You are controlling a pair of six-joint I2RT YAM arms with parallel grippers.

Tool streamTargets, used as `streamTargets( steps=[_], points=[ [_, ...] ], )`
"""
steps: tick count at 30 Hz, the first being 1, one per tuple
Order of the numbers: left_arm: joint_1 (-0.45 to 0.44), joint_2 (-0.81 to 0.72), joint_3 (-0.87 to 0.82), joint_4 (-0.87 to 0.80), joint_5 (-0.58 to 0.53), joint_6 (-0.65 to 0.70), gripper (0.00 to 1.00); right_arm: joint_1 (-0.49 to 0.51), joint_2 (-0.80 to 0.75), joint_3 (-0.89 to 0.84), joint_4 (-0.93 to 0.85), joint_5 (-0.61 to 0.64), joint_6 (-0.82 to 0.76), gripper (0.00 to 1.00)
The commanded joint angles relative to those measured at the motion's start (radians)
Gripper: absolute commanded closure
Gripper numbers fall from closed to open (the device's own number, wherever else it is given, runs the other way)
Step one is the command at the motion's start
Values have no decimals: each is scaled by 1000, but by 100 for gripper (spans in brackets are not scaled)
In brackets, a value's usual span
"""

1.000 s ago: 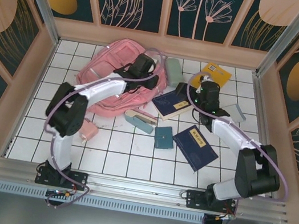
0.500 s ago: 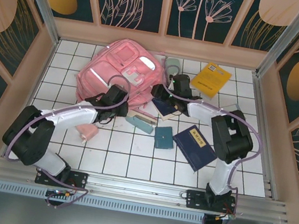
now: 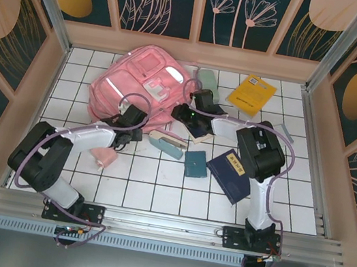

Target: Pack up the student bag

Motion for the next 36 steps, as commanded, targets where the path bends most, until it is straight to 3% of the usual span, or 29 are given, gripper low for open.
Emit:
streamTargets(
  steps=[1,3,5,12,20,28,36],
  points=[
    [65,23,38,56,-74,90,76,4,20,60,-15,-24,4,76],
    [88,46,63,60,-85,122,75,3,23,84,-21,-21,-5,92],
    [102,62,88,69,-92,154,75,3,23,112,-27,-19,-14,100],
    [106,57,153,104,-71,195,71,3,32,194,-31,-37,-20,100],
    [103,78,156,223,215,145,62,-18,154,309,-82,-13,-26,100],
    [34,92,125,315,320,97,65,-19,210,368,-117,8,-42,100],
    [-2,229,188,326,352,123,72,-18,209,365,-121,-10,-43,100]
  ],
)
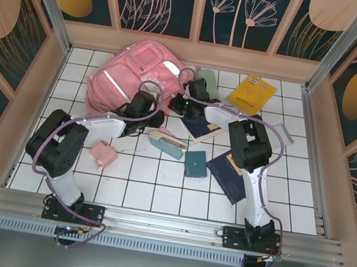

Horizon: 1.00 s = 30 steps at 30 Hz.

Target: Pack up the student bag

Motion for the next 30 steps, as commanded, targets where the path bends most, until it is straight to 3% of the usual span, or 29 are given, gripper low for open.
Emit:
streamTargets(
  steps=[1,15,30],
  points=[
    [2,61,40,13,21,18,72,-12,21,44,38,31,-22,100],
    [4,188,145,-51,-64,68,71,-11,-5,15,43,14,-16,100],
    [4,278,202,-128,-21,174,62,-12,-8,8,47,5,-10,100]
  ],
)
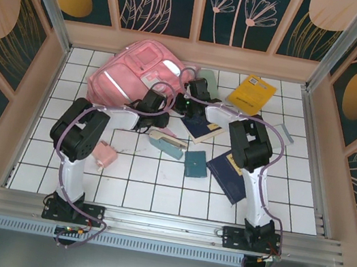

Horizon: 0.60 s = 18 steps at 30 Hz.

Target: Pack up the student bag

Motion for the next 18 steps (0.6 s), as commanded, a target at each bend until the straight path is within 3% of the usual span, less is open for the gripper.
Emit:
streamTargets(
  steps=[1,5,12,16,18],
  points=[
    [4,61,18,-41,10,55,62,-5,-7,7,48,4,-11,100],
    [5,84,21,-60,-4,71,62,-5,-10,5,48,4,-8,100],
    [4,146,52,-120,-45,79,73,-5,-10,4,47,3,-5,100],
    [4,146,57,-139,-23,89,62,-5,-13,4,43,4,-7,100],
    [4,116,39,-117,4,96,62,-5,-13,4,42,4,-7,100]
  ],
)
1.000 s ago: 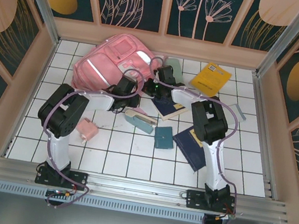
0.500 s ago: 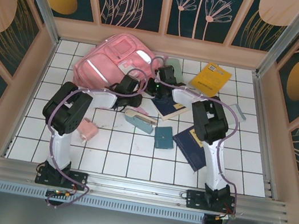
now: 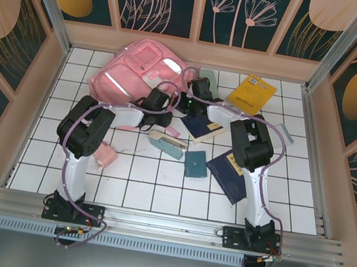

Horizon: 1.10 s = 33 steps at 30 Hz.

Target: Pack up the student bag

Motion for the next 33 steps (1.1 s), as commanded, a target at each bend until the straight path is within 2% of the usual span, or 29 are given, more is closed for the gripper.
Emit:
streamTargets(
  steps=[1,5,7,10,15,21,23,26,33],
  points=[
    [12,42,-42,-80,7,33,61,9,-13,3,38,-22,-8,100],
    [11,90,2,-134,-49,49,65,8,-13,1,44,-27,-2,100],
    [11,100,0,-133,-52,54,76,9,-14,0,44,-27,-2,100],
    [11,83,-10,-121,-47,46,84,8,-20,-6,41,-21,-5,100],
    [12,48,-4,-118,-28,46,86,8,-27,-13,41,-18,-7,100],
    [14,13,-3,-124,43,45,86,9,-31,-16,40,-16,-9,100],
    [20,7,-5,-124,65,40,79,8,-32,-18,42,-16,-9,100],
    [31,9,-7,-126,86,36,73,9,-33,-20,41,-18,-9,100],
    [86,-33,-43,-88,178,12,66,8,-32,-25,43,-18,-8,100]
  ],
)
